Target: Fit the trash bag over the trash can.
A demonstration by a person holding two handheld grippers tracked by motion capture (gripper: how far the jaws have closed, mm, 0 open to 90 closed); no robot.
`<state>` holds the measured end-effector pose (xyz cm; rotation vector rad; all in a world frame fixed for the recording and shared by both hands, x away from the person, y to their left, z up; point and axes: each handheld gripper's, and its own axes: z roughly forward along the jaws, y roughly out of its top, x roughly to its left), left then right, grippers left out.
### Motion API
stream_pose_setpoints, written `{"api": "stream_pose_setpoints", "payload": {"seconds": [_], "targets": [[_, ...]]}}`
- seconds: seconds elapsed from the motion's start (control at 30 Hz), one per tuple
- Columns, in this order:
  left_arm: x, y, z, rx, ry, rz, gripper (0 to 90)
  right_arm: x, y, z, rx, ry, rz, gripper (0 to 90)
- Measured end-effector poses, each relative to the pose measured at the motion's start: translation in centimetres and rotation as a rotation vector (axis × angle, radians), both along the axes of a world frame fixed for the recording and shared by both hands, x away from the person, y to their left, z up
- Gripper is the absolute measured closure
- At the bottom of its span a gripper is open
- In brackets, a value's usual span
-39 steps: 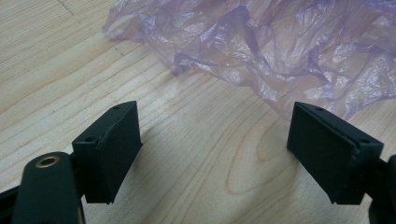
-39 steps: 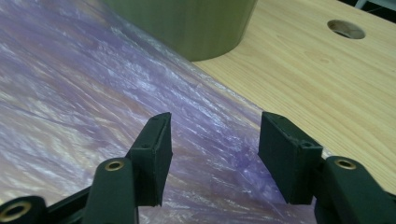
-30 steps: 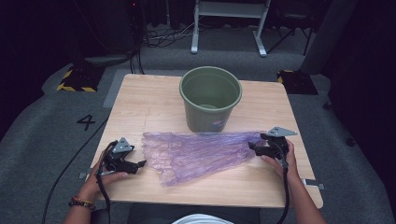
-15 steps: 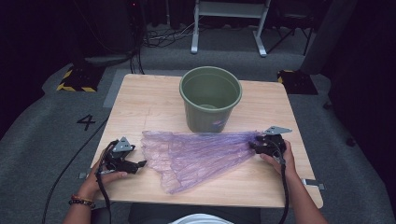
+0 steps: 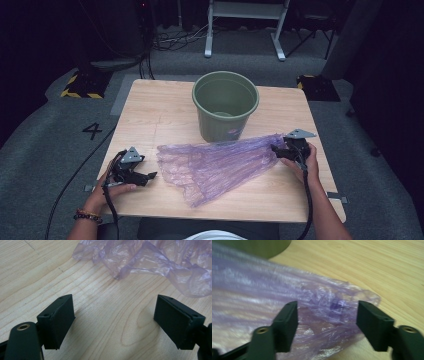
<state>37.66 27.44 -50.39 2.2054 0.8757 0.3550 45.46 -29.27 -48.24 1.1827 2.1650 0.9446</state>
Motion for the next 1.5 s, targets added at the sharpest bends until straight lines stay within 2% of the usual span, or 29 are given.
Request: {"api": "stream_pose_setpoints", "payload": {"seconds": [0.03, 0.1, 0.17, 0.2, 0.23, 0.3, 0.4, 0.5, 0.53, 0.6, 0.63, 0.7, 0.73, 0.77, 0.8, 0.87, 0.9, 0.93, 1.0, 1.1, 1.13, 1.17, 1.23, 1.27, 1.3, 1.33, 1.37, 1.4, 1.5], "targets": [[0.0, 0.0, 0.0, -0.001, 0.0, 0.001, 16.5, -0.3, 0.0, 0.4, 0.033, 0.006, -0.02, 28.3], [0.0, 0.0, 0.0, 0.002, -0.004, 0.003, 16.6, -1.2, 0.4, 0.8, 0.102, 0.027, -0.01, 24.5], [-0.1, 0.0, 0.0, 0.001, -0.002, 0.006, 16.6, -1.5, 0.6, 0.8, 0.106, 0.036, -0.018, 24.1], [-0.1, 0.0, 0.0, 0.0, -0.001, 0.007, 16.7, -1.8, 1.0, 0.5, 0.111, 0.059, -0.03, 24.1], [-0.1, 0.0, 0.0, 0.0, -0.002, 0.007, 16.8, -2.1, 1.6, -0.2, 0.069, 0.115, -0.066, 19.4], [-0.1, 0.0, 0.0, -0.001, -0.001, 0.007, 16.7, -2.1, 1.7, -0.6, 0.088, 0.14, -0.09, 20.3], [0.0, 0.0, 0.0, -0.002, 0.001, -0.002, 16.2, -1.6, 1.8, -1.2, 0.097, 0.16, -0.119, 19.7], [0.1, 0.0, 0.0, 0.002, -0.001, 0.002, 15.4, -1.2, 1.9, -1.3, 0.106, 0.158, -0.131, 20.5], [0.1, 0.0, 0.0, 0.007, -0.003, 0.009, 15.4, -0.8, 2.0, -1.2, 0.1, 0.159, -0.146, 28.6], [0.2, 0.0, 0.0, 0.01, -0.004, 0.014, 15.4, -0.7, 2.0, -1.2, 0.1, 0.157, -0.145, 31.7], [0.2, 0.0, 0.0, 0.01, -0.004, 0.014, 15.4, -0.5, 2.3, -1.2, 0.071, 0.129, -0.117, 43.8], [0.2, 0.0, 0.0, 0.011, -0.004, 0.013, 15.4, -0.5, 2.3, -1.3, 0.064, 0.115, -0.104, 46.5], [0.2, 0.0, 0.0, 0.011, -0.004, 0.013, 15.4, -0.2, 2.2, -1.4, 0.088, 0.107, -0.078, 56.2], [0.2, 0.0, 0.0, 0.01, -0.004, 0.014, 15.4, -0.1, 2.1, -1.4, 0.092, 0.099, -0.071, 60.0], [0.2, 0.0, 0.0, 0.01, -0.004, 0.014, 15.3, -0.1, 2.1, -1.4, 0.092, 0.099, -0.071, 60.0], [0.2, 0.0, 0.0, 0.006, -0.001, 0.015, 15.4, 0.1, 1.9, -1.5, 0.089, 0.083, -0.059, 69.8], [0.2, 0.0, 0.0, 0.002, 0.003, 0.014, 15.3, 0.4, 1.6, -1.7, 0.116, 0.078, -0.042, 76.8], [0.2, 0.0, 0.0, 0.002, 0.003, 0.014, 15.2, 0.4, 1.6, -1.7, 0.116, 0.078, -0.042, 76.8], [0.2, 0.0, 0.0, 0.002, 0.003, 0.013, 15.6, 0.7, 1.0, -1.7, 0.161, 0.075, -0.005, 85.1], [0.3, 0.1, 0.0, -0.002, 0.001, 0.026, 15.8, 0.6, 0.7, -1.3, 0.169, 0.036, 0.016, 87.4], [0.5, 0.2, 0.0, -0.004, 0.006, 0.047, 16.0, 0.3, 0.5, -0.5, 0.197, -0.027, 0.04, 88.5], [0.5, 0.2, 0.0, -0.004, 0.006, 0.047, 16.0, 0.3, 0.5, -0.5, 0.197, -0.027, 0.04, 88.5], [0.6, 0.2, 0.0, -0.007, 0.002, 0.078, 16.2, -0.1, 0.4, 0.3, 0.197, -0.08, 0.062, 89.7], [0.6, 0.2, 0.0, -0.006, 0.002, 0.084, 16.2, -0.4, 0.4, 1.0, 0.224, -0.124, 0.102, 89.9], [0.6, 0.3, 0.0, -0.004, 0.0, 0.089, 16.3, -0.5, 0.4, 1.4, 0.227, -0.145, 0.119, 90.0], [0.6, 0.3, 0.0, -0.003, 0.0, 0.09, 16.3, -0.5, 0.4, 1.4, 0.227, -0.145, 0.119, 90.0], [0.7, 0.3, 0.0, -0.004, 0.001, 0.096, 16.3, -0.7, 0.6, 1.8, 0.209, -0.165, 0.127, 90.0], [0.7, 0.3, 0.0, -0.008, 0.005, 0.103, 16.4, -1.2, 0.9, 2.5, 0.212, -0.207, 0.175, 90.0], [0.8, 0.4, 0.0, -0.01, 0.003, 0.101, 16.3, -1.7, 1.2, 3.3, 0.186, -0.243, 0.194, 90.0]]}}
